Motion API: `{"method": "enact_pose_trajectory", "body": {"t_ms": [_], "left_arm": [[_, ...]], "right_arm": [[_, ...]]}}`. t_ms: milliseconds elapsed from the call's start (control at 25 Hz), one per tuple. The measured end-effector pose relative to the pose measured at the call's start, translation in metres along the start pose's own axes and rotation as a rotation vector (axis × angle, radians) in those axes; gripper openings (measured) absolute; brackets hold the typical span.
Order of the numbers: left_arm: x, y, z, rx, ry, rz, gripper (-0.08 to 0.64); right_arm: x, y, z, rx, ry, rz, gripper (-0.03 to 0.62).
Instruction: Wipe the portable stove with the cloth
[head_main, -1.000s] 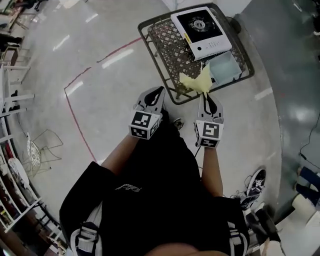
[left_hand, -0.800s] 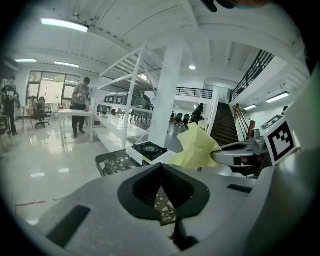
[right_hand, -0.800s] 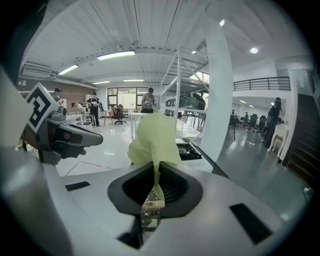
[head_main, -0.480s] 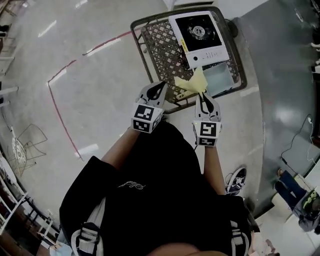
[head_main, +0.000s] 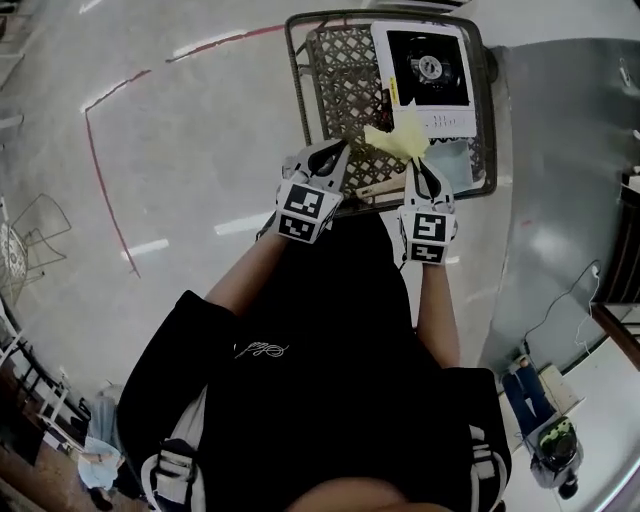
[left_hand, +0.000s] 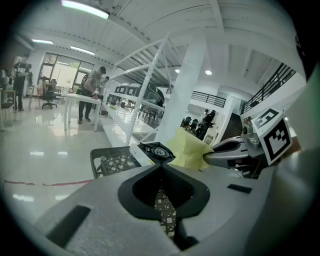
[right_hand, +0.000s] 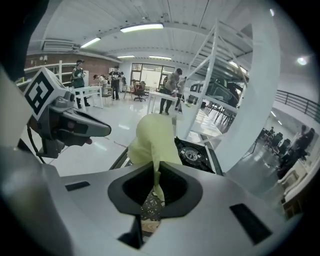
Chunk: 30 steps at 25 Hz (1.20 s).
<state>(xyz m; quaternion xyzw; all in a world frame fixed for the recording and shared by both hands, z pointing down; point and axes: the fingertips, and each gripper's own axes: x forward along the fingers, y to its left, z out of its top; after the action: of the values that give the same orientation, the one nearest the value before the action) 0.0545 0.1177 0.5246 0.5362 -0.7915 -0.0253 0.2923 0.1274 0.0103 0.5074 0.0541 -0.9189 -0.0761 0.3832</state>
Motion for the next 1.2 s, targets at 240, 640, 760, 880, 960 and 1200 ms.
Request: {"method": "enact_pose_trajectory", "body": {"t_ms": [240,640,760,880,960,1200], "left_arm": [[0.011,0.009,-0.013,-0.041,0.006,0.114,0.017],[0.024,-0.007,-0.034,-0.163,0.036,0.366,0.018],[0.031,-0.008,-0.048,-0.218,0.046,0.417,0.018],[0.039,-0.002,-0.062,-0.257,0.078,0.462,0.018],[0.043,-0.001,-0.061,-0.251,0.081,0.482,0.018],[0.058,-0.013,-0.047,-0.208,0.088,0.455,0.018]], "right_arm": [[0.037,-0.009,-0.004,-0.099,0.015,0.128,0.025],[0.084,-0.031,-0.040,-0.348,0.048,0.382,0.025],[0.098,-0.039,-0.054,-0.439,0.083,0.422,0.025],[0.110,-0.047,-0.070,-0.457,0.125,0.449,0.025],[0.114,-0.050,-0.074,-0.440,0.137,0.464,0.025],[0.126,-0.051,-0.076,-0.446,0.113,0.455,0.025]]}}
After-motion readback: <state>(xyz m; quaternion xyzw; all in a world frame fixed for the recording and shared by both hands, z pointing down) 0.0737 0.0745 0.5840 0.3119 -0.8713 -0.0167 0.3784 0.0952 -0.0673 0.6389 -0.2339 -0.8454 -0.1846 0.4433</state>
